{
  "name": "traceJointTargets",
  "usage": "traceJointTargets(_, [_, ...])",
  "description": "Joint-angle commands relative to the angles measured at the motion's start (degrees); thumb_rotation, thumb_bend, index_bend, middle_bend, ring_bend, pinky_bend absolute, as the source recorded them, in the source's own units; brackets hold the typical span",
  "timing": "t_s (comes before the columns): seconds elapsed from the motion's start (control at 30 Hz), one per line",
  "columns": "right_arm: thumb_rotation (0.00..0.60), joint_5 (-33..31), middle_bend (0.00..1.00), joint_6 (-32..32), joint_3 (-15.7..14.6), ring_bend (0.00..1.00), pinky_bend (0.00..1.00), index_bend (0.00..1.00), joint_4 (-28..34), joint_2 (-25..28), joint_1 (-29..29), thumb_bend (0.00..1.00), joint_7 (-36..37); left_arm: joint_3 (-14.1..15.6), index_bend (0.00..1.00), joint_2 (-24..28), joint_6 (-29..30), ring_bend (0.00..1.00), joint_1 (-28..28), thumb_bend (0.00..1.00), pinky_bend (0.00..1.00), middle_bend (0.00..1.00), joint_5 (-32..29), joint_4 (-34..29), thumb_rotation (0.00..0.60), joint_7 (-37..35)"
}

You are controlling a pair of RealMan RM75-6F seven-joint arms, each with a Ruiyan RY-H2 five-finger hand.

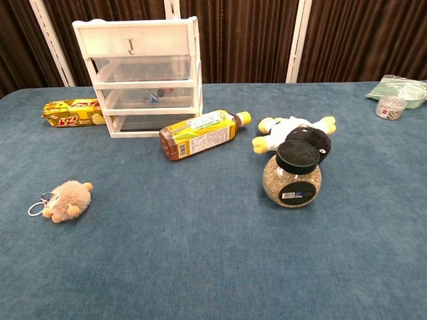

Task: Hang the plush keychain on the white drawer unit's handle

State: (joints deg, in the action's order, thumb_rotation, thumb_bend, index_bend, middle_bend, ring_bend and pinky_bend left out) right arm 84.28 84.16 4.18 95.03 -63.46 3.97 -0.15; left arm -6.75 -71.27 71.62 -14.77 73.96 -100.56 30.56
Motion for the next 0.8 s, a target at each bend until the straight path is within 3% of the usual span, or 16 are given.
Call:
traceJointTargets(0.03, [0.600, 0.01, 0.00, 0.04, -0.01, 0.00, 0.00, 0.00, -0.07, 0.05, -0.04, 0.02, 0.23, -1.04, 0.37, -2.79, -6.00, 0.87, -4.33, 0.21, 0.74, 1.00, -6.60, 2.77, 0.600, 4.30])
traceJointTargets(0.3, [0.600, -0.11, 0.00, -0.02, 0.08, 0.00, 0.00, 0.00, -0.10, 0.08, -0.01, 0.02, 0.46, -1.70, 0.43, -7.68, -9.91, 0.88, -8.84, 0.25, 0.75, 1.00, -14.88, 7.81, 0.600, 8.42])
traceJointTargets(0.8, [0.600, -0.19, 0.00, 0.01, 0.17, 0.00, 0.00, 0.00, -0.04, 0.12, -0.02, 0.02, 0.80, 0.17, 0.50, -12.14, -10.15, 0.88, -11.51, 0.29, 0.75, 1.00, -16.39, 12.30, 0.600, 9.39])
